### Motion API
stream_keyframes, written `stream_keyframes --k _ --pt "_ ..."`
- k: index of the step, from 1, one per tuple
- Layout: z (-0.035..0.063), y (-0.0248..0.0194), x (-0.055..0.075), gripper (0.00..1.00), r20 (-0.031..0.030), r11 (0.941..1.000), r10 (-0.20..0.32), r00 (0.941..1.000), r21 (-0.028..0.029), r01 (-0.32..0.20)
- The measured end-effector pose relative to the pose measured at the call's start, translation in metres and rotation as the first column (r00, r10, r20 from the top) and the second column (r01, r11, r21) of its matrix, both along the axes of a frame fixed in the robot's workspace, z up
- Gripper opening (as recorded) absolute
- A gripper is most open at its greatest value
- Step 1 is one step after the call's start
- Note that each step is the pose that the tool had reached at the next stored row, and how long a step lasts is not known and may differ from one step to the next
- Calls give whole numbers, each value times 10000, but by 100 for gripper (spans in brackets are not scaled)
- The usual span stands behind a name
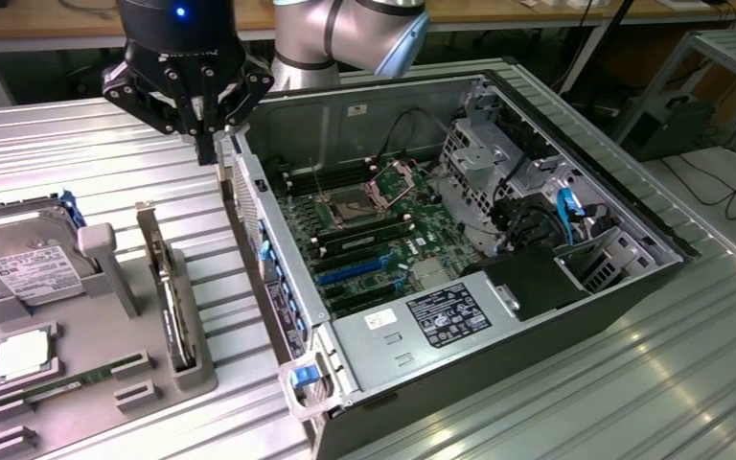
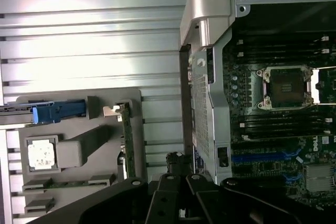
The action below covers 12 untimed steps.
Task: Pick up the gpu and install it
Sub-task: 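Reach for the gpu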
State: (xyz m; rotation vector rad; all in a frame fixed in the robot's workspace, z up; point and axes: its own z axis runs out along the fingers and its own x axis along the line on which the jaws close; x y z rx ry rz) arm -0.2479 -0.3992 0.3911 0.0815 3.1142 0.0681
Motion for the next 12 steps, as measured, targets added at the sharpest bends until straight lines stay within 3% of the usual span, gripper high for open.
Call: stream_keyframes --k 12 --pt "0 0 -142 11 0 10000 0 10000 0 0"
